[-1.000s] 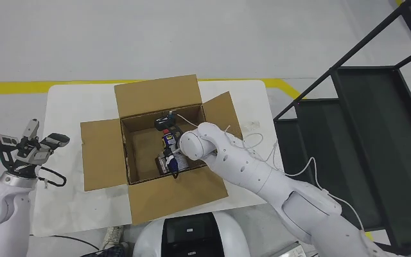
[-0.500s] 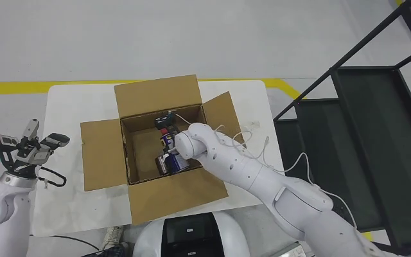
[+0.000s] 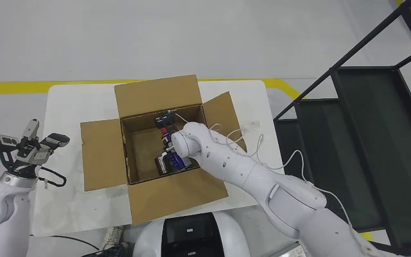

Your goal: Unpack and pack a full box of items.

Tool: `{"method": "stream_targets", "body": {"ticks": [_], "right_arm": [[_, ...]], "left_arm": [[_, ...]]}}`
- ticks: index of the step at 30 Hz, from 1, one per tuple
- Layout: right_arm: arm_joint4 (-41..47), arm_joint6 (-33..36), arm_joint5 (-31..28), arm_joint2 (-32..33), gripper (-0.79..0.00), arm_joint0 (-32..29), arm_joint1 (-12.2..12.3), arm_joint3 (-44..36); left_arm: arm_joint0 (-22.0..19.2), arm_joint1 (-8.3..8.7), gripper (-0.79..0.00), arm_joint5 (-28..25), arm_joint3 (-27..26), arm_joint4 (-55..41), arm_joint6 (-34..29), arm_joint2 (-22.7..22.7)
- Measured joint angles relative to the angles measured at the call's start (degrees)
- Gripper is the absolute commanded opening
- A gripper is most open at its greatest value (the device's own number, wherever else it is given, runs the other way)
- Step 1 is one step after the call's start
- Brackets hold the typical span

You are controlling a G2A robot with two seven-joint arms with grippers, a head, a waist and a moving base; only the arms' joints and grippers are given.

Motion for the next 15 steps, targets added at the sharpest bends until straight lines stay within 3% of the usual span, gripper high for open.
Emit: {"method": "stream_targets", "body": {"ticks": [11, 14, 15], "right_arm": [[-0.58, 0.06, -1.98, -0.13, -0.163, 0.61, -1.74, 4.26], [-0.86, 0.10, -2.20, -0.08, -0.194, 0.76, -2.15, 5.22], [-0.92, 0.14, -2.30, -0.07, -0.409, 0.81, -2.28, 5.47]], "left_arm": [[0.00, 0.00, 0.000, 0.00, 0.00, 0.00, 0.00, 0.00], [0.00, 0.00, 0.000, 0.00, 0.00, 0.00, 0.00, 0.00], [0.00, 0.00, 0.000, 0.00, 0.00, 0.00, 0.00, 0.00]]}}
